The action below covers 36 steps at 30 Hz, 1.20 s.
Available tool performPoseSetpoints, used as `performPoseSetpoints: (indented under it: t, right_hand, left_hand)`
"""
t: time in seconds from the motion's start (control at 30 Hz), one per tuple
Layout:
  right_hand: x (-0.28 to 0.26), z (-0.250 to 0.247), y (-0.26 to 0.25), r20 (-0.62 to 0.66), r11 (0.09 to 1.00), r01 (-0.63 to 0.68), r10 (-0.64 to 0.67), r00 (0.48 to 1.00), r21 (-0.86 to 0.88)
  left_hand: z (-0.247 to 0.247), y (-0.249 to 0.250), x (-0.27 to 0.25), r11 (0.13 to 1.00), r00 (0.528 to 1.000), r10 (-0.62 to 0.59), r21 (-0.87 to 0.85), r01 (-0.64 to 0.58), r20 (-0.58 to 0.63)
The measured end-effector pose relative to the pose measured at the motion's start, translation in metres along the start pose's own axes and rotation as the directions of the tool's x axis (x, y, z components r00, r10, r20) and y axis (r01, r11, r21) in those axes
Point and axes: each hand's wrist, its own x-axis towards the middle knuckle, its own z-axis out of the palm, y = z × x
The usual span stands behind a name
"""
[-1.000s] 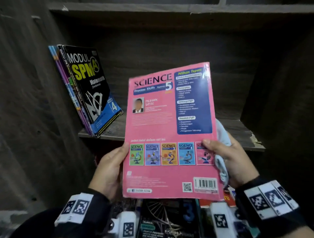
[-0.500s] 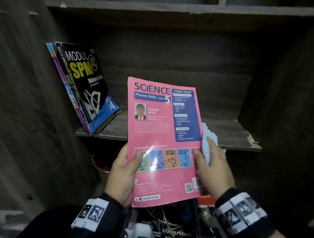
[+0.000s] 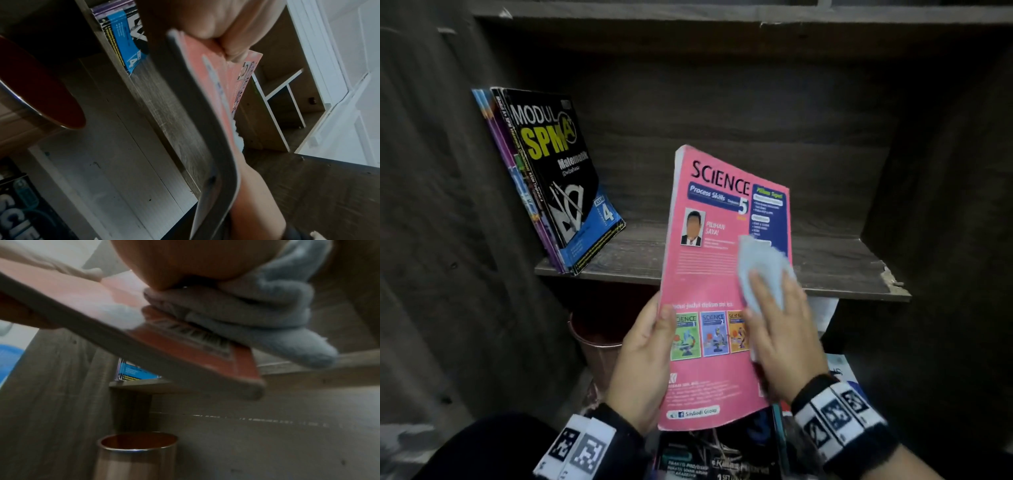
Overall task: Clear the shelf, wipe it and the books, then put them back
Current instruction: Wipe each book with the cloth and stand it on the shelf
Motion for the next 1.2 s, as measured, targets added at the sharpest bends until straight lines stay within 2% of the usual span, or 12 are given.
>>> performPoseSetpoints:
  t: [0.1,0.17,0.3,0.43,0.53,0.6,0.7,0.77,0.87,1.0,1.1,1.2]
  right_hand:
    - [-0.015,0.006,-0.012,-0.024,0.995,-0.097,0.098,0.995,0.028]
    - [-0.038,0.015,-0.034,0.068,0.995,0.102,-0.103,0.992,0.021]
    - [-0.043,0.03,-0.031,0.105,0.892,0.453,-0.451,0.886,0.009]
    - [-0.004,0.015,-0.008,-0.124,0.986,0.159,-0.153,0.98,0.043]
    - [0.006,0.008,-0.007,-0.116,0.964,-0.132,0.162,0.98,0.232]
    - [-0.001,0.007,-0.022,-0.058,0.944,-0.125,0.15,0.987,0.306]
    - [-0.015,0.009,-0.04,-0.042,0.951,0.12,-0.113,0.993,0.286]
    - [-0.007,0.004,-0.033,-0.062,0.945,0.189,-0.179,0.982,0.267]
    - [0.02,-0.009,-0.006,-0.128,0.966,0.025,0.009,0.992,0.256]
    - [0.037,-0.016,0.02,-0.184,0.864,-0.281,0.383,0.905,0.417]
    - [0.018,0.001,0.003,-0.131,0.912,-0.155,0.218,0.967,0.379]
    - [-0.019,0.025,-0.027,-0.045,0.954,0.227,-0.222,0.974,0.198]
  left_hand:
    - [0.002,0.001,0.0,1.0,1.0,0.028,0.008,-0.028,-0.007]
    - [0.001,0.0,0.001,0.999,0.999,0.049,0.019,-0.048,-0.02]
    - [0.0,0.0,-0.001,0.997,0.999,0.045,0.062,-0.046,0.017]
    - [0.003,-0.003,-0.007,0.995,0.994,0.029,0.097,-0.039,0.101]
    - [0.005,-0.005,-0.01,0.985,0.987,0.058,0.152,-0.081,0.15]
    - [0.007,-0.004,-0.012,0.978,0.985,0.065,0.183,-0.094,0.161]
    - [0.008,-0.002,-0.015,0.955,0.983,0.085,0.268,-0.128,0.165]
    - [0.007,-0.002,-0.016,0.957,0.982,0.067,0.269,-0.113,0.174]
    - [0.004,0.001,-0.018,0.973,0.978,-0.012,0.227,-0.036,0.208]
    - [0.001,0.001,-0.02,0.968,0.971,-0.018,0.248,-0.043,0.238]
    - [0.0,-0.003,-0.018,0.974,0.983,-0.005,0.224,-0.037,0.185]
    - [-0.004,-0.003,-0.011,0.981,0.995,0.048,0.183,-0.063,0.084]
